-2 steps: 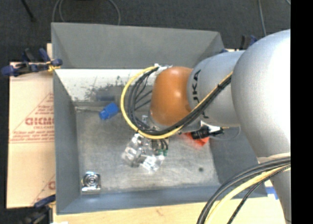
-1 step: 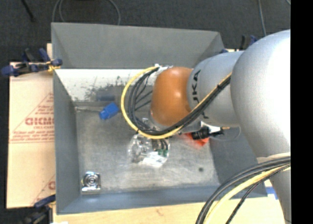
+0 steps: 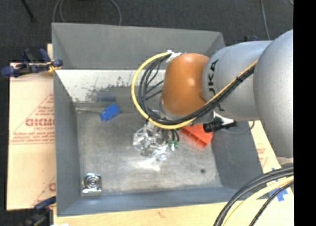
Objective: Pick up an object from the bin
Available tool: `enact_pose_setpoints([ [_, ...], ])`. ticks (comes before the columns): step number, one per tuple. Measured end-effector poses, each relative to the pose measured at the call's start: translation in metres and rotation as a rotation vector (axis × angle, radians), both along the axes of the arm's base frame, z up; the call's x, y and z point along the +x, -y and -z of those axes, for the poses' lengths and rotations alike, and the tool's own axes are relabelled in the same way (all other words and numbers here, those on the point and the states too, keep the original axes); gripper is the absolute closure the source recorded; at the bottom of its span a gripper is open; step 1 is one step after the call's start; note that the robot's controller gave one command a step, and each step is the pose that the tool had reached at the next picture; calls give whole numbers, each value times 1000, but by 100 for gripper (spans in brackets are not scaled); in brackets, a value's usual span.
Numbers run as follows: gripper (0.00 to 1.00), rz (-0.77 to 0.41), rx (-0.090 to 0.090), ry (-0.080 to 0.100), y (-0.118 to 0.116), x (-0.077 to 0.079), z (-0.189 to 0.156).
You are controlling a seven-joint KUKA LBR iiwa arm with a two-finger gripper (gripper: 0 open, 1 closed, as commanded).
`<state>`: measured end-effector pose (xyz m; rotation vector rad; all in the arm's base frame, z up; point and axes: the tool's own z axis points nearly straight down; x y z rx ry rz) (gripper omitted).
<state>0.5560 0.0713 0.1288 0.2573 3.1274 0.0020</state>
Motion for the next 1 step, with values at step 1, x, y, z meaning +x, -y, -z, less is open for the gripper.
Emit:
enact_pose_setpoints([
  [1,100,-13,1,3,-2,-9,-72],
])
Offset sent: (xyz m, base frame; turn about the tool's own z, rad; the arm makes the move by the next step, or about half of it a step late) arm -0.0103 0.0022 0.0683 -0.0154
